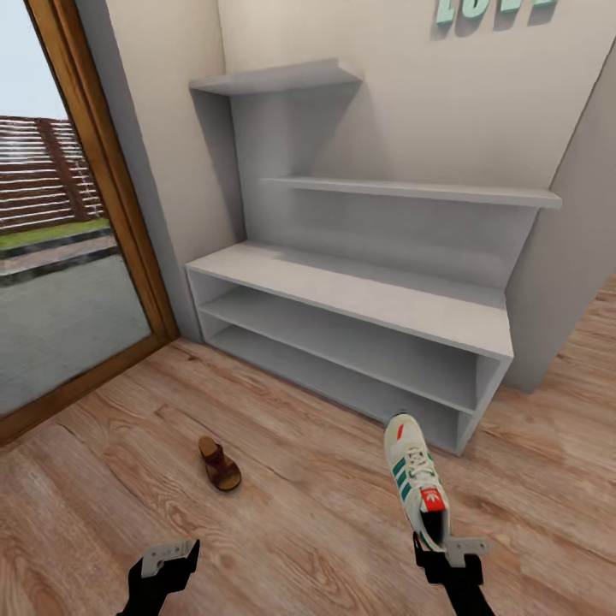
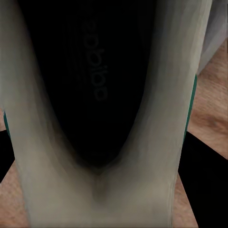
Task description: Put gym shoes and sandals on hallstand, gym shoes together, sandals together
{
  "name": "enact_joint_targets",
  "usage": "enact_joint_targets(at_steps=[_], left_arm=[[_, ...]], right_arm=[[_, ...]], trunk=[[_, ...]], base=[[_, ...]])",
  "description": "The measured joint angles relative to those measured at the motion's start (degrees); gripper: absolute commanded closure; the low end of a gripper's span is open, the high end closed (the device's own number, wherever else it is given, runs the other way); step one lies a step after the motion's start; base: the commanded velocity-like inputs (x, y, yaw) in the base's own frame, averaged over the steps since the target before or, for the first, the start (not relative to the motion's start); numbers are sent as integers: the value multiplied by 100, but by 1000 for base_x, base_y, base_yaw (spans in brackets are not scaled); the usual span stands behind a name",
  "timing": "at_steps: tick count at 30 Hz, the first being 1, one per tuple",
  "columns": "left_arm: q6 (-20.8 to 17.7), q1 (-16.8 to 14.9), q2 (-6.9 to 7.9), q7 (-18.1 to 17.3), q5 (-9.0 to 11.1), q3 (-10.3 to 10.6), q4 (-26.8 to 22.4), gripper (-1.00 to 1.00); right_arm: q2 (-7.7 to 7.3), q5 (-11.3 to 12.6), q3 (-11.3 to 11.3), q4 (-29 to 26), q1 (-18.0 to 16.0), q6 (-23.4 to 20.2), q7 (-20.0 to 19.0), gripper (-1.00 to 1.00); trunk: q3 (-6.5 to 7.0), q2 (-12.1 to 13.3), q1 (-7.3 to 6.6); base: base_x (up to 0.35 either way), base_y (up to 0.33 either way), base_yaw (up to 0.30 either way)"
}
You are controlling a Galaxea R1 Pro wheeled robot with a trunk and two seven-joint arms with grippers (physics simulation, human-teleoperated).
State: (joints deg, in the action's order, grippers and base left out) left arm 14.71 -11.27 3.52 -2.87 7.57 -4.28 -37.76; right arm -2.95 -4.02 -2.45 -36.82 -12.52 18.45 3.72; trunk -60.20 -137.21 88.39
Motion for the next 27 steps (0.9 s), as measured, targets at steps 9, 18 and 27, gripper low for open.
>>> enact_joint_targets(at_steps=[9,18,27], left_arm=[[0,-5,-5,-6,1,1,-8,-100],[0,1,-3,-6,1,7,-9,-100],[1,4,-2,-23,1,8,-9,-100]], right_arm=[[-7,17,-315,-5,8,86,-15,100],[4,15,-627,166,8,85,-20,100],[3,9,-1416,193,8,83,-19,100]], trunk=[[17,0,-1],[18,0,-2],[18,0,0]], base=[[35,306,-244],[154,321,-299],[87,322,-300]])
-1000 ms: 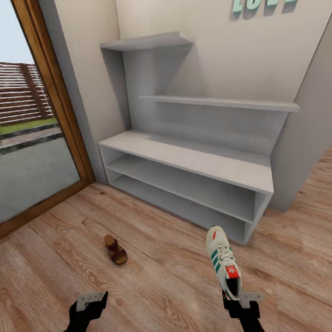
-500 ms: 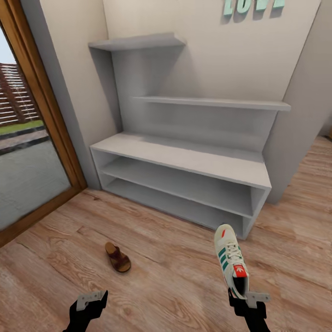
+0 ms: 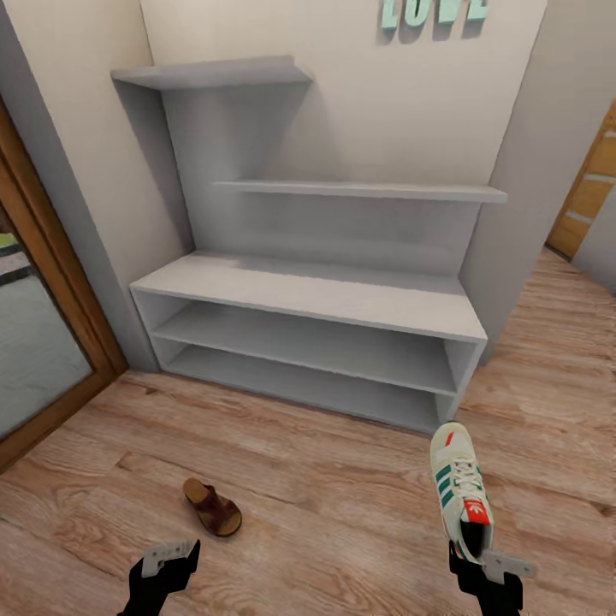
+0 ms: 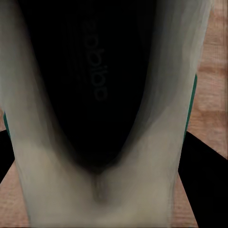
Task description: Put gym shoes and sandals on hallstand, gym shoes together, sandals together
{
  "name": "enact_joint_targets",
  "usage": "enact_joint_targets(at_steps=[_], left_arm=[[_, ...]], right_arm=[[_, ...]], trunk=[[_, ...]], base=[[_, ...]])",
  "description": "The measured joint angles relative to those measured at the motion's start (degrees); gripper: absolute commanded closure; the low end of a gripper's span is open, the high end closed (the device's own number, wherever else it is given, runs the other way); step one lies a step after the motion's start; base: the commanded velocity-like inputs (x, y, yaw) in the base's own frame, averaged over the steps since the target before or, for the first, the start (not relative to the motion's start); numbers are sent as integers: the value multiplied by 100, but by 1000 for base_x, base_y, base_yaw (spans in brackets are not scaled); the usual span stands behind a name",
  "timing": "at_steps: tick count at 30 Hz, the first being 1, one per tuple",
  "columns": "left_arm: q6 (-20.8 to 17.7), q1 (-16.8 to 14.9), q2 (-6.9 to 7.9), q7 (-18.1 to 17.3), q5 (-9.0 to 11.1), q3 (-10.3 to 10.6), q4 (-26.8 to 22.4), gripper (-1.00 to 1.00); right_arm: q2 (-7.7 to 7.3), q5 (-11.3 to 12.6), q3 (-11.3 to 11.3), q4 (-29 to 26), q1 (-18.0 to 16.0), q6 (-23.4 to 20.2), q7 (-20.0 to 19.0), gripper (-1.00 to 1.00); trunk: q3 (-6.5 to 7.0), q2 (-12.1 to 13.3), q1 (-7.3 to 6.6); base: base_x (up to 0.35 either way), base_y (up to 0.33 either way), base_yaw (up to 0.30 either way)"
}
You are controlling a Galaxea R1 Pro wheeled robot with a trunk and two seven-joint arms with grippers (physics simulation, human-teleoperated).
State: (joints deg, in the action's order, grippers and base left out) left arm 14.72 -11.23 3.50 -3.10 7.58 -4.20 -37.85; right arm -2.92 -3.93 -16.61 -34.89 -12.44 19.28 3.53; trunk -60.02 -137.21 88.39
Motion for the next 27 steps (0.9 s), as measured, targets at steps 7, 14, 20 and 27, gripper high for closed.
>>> enact_joint_targets(at_steps=[7,14,20,27], left_arm=[[0,0,1,-13,0,1,0,-100],[0,0,1,-16,0,1,0,-100],[0,0,1,-16,0,-3,0,-100],[0,0,1,-16,0,-7,0,-100]], right_arm=[[0,3,0,57,0,0,6,100],[0,4,0,65,0,0,9,100],[0,4,0,66,0,0,9,100],[0,4,0,67,0,0,10,100]], trunk=[[0,0,0],[0,0,0],[0,0,0],[0,0,0]], base=[[6,322,-300],[1,322,-300],[0,322,-300],[0,322,-300]])
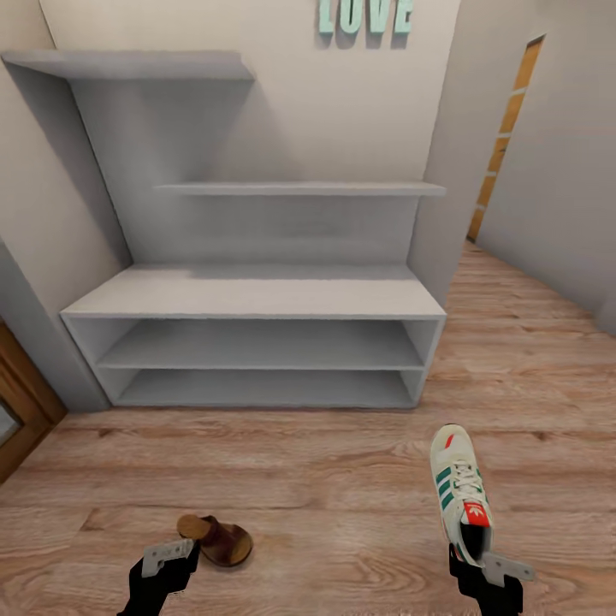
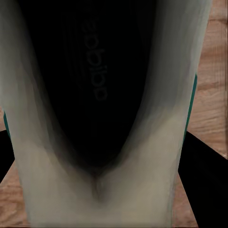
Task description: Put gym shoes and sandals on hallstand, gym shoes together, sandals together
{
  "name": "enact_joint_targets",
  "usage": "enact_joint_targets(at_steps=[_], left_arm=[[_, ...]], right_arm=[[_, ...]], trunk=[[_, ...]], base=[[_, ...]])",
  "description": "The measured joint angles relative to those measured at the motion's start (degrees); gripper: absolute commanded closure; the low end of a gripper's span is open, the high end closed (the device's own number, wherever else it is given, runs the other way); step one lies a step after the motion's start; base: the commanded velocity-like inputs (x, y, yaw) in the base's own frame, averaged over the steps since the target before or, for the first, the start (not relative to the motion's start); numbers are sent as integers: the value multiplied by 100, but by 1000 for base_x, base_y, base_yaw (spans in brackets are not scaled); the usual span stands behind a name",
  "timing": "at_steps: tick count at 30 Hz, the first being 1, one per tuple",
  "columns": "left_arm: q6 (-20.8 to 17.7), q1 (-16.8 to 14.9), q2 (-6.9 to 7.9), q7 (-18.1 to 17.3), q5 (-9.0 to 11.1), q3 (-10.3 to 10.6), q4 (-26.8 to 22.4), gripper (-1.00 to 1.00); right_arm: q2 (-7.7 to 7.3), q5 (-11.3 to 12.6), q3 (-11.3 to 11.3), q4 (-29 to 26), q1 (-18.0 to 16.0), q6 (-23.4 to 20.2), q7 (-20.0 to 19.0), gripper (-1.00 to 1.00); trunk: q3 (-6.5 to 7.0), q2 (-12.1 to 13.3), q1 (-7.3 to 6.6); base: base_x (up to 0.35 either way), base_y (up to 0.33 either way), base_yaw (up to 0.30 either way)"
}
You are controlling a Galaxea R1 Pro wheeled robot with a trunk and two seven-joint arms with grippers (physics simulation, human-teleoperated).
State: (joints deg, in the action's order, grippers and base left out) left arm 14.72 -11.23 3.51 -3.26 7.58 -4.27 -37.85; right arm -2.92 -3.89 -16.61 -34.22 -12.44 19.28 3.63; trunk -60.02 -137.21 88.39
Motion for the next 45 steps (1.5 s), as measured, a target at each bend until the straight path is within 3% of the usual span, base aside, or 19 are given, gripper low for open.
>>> enact_joint_targets(at_steps=[45], left_arm=[[6,7,9,1,16,-9,0,-100]], right_arm=[[0,0,0,0,0,0,0,100]], trunk=[[0,0,0]], base=[[0,322,-300]])
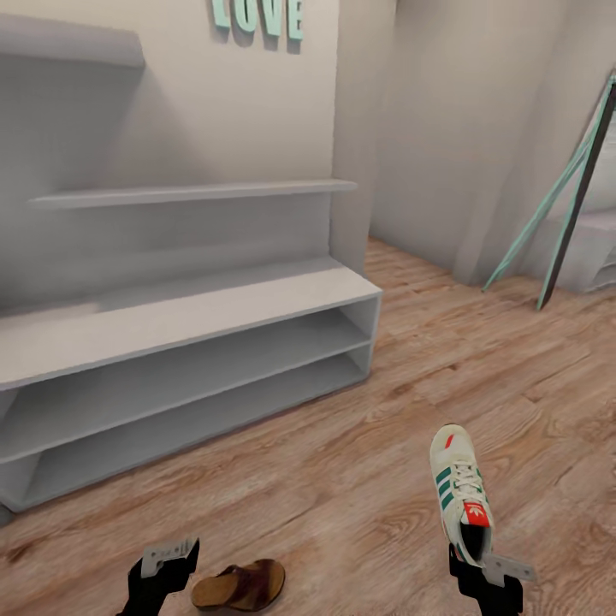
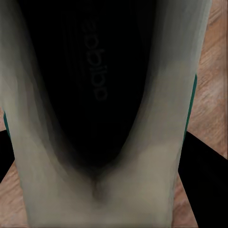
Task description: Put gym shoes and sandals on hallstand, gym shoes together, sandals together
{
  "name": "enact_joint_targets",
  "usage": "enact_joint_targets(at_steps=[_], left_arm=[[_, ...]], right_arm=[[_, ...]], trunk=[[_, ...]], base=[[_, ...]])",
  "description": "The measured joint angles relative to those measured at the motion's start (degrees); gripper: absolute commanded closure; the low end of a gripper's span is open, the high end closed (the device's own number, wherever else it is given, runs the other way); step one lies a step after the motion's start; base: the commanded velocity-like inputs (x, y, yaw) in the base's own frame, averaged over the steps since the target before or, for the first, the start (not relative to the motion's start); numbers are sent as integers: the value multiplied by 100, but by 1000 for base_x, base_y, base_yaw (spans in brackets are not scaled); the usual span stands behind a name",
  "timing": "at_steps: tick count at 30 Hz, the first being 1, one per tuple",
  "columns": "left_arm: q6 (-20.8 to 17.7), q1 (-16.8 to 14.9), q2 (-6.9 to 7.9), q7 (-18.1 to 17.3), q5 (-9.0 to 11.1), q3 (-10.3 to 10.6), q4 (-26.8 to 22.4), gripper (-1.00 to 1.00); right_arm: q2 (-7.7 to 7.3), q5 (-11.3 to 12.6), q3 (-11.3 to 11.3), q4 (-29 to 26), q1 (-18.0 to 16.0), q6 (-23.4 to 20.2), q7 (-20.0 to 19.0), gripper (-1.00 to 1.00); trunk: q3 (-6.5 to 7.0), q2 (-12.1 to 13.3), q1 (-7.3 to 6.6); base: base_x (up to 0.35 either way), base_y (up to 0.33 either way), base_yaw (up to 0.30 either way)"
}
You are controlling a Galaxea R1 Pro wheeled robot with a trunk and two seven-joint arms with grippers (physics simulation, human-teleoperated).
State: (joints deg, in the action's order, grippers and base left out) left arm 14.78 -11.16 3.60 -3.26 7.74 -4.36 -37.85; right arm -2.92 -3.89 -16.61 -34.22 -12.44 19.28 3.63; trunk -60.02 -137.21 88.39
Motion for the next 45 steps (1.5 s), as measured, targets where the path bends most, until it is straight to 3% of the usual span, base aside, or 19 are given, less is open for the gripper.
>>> enact_joint_targets(at_steps=[31,45], left_arm=[[3,10,0,-1,2,0,-3,-100],[5,7,-9,0,2,4,-5,-100]], right_arm=[[0,1,-1,0,0,0,-1,100],[0,0,-3,-3,1,-1,-2,100]], trunk=[[0,0,1],[0,0,0]], base=[[-95,295,-300],[-19,47,-300]])
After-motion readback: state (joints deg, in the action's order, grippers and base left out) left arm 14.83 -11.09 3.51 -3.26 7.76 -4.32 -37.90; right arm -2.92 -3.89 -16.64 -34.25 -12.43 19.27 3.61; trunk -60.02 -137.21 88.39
